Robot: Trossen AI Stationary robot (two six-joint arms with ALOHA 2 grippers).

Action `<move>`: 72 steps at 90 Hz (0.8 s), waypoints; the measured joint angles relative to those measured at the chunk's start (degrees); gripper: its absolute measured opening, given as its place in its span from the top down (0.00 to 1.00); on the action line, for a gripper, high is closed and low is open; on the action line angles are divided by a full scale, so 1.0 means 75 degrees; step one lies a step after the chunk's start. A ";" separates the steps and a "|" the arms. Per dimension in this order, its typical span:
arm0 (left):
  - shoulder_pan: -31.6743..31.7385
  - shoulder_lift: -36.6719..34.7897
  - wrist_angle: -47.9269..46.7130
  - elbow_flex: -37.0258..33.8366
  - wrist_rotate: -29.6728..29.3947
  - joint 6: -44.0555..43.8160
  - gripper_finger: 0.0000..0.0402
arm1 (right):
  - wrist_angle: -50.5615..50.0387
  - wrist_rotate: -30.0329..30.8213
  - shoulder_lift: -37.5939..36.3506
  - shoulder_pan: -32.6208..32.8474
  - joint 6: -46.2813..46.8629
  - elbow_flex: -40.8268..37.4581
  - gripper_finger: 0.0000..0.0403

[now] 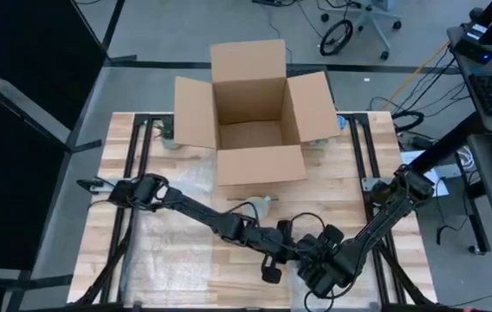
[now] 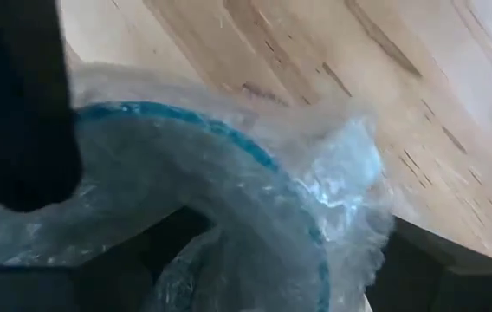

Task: Wrap mug
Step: Wrap the red mug with bubble wrap

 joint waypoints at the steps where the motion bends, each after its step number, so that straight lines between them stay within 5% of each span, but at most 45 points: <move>1: 0.0000 0.0000 0.0004 -0.0001 -0.0001 -0.0001 1.00 | -0.0020 -0.0005 0.0002 0.0000 -0.0036 0.0025 0.40; 72: -0.0079 0.0015 -0.0009 -0.0013 -0.0067 -0.0001 1.00 | -0.0895 -0.0079 -0.2112 0.0554 -0.0122 0.0308 0.40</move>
